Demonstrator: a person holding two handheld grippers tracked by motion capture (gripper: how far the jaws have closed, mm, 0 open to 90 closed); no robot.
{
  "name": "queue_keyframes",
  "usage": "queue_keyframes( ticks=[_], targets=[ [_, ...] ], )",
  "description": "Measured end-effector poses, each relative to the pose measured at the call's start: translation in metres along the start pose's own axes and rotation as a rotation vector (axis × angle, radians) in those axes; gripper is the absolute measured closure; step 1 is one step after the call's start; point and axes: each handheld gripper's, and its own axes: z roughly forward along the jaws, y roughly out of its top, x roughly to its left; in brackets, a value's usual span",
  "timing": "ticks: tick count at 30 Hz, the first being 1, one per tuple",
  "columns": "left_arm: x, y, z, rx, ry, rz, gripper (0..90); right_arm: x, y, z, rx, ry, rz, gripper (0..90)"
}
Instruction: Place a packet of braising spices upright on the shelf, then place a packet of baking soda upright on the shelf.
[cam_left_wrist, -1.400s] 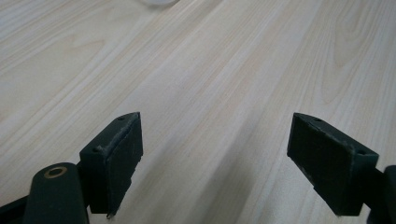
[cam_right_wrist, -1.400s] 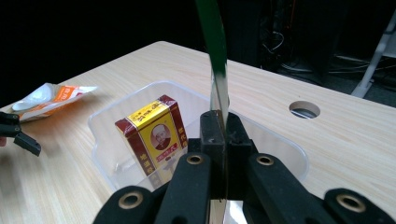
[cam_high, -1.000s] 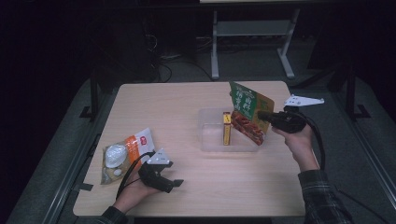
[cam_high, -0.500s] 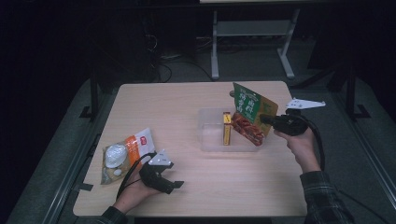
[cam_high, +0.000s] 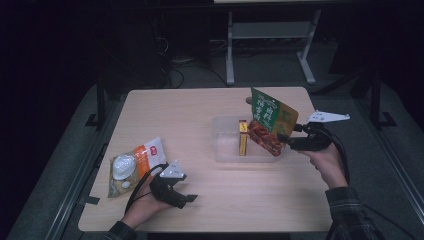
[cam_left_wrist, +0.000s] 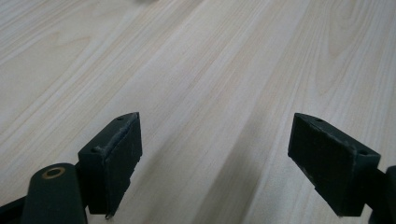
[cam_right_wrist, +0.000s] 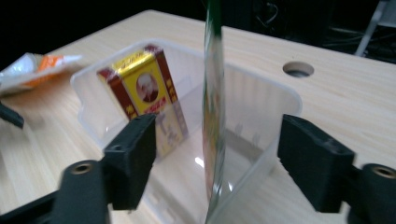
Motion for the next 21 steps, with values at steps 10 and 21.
queue_keyframes(
  ticks=[10, 21],
  targets=[
    [0.0, 0.0, 0.001, -0.008, 0.0, -0.003, 17.0, 0.014, -0.032, -0.015, 0.04, -0.011, -0.012, 19.2],
    [0.001, 0.003, -0.005, 0.006, 0.004, 0.025, 17.0, 0.048, -0.072, -0.012, 0.152, 0.023, -0.055, 18.1]
  ],
)
